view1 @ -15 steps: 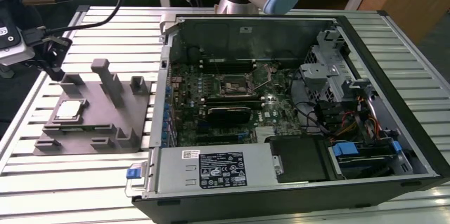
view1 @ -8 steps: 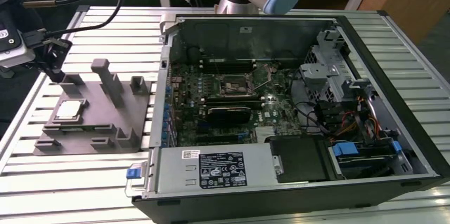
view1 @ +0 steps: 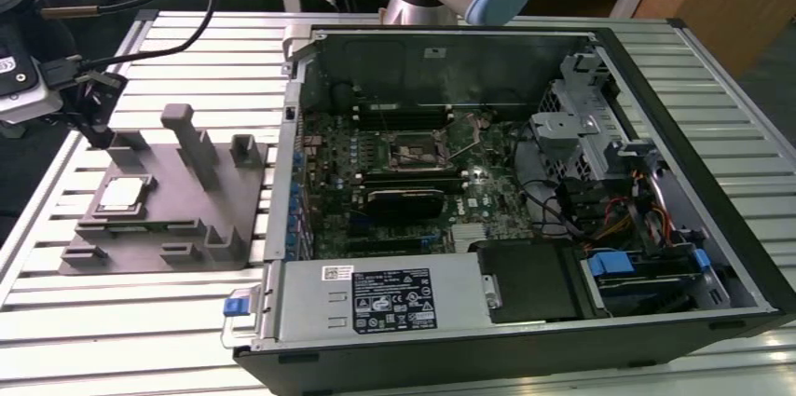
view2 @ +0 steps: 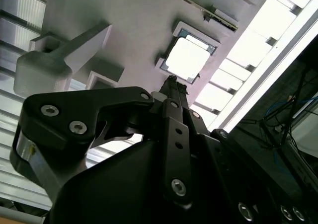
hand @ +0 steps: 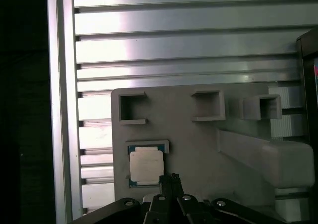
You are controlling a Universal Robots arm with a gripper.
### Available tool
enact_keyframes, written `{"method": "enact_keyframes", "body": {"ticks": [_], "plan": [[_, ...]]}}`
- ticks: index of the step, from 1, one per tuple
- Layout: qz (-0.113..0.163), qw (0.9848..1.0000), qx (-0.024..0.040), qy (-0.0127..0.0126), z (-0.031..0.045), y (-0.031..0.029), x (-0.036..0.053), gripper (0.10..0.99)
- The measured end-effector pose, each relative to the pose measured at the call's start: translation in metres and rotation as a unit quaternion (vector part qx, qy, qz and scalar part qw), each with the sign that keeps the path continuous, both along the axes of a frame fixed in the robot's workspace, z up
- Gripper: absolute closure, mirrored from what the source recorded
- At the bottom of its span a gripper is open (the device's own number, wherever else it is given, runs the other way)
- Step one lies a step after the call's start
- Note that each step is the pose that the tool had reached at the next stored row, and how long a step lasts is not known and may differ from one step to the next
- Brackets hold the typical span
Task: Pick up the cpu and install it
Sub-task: 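Pick up the cpu and move it towards the insertion slot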
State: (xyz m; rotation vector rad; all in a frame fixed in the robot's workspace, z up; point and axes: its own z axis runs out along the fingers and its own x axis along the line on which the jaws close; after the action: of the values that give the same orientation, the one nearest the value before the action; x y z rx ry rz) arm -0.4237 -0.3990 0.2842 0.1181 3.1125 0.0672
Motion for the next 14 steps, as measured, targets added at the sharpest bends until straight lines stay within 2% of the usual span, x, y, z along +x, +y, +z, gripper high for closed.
{"method": "enact_keyframes", "body": {"ticks": [14], "plan": [[0.0,1.0,0.0,-0.0001,-0.0073,0.0,-0.0031,0.98]]}}
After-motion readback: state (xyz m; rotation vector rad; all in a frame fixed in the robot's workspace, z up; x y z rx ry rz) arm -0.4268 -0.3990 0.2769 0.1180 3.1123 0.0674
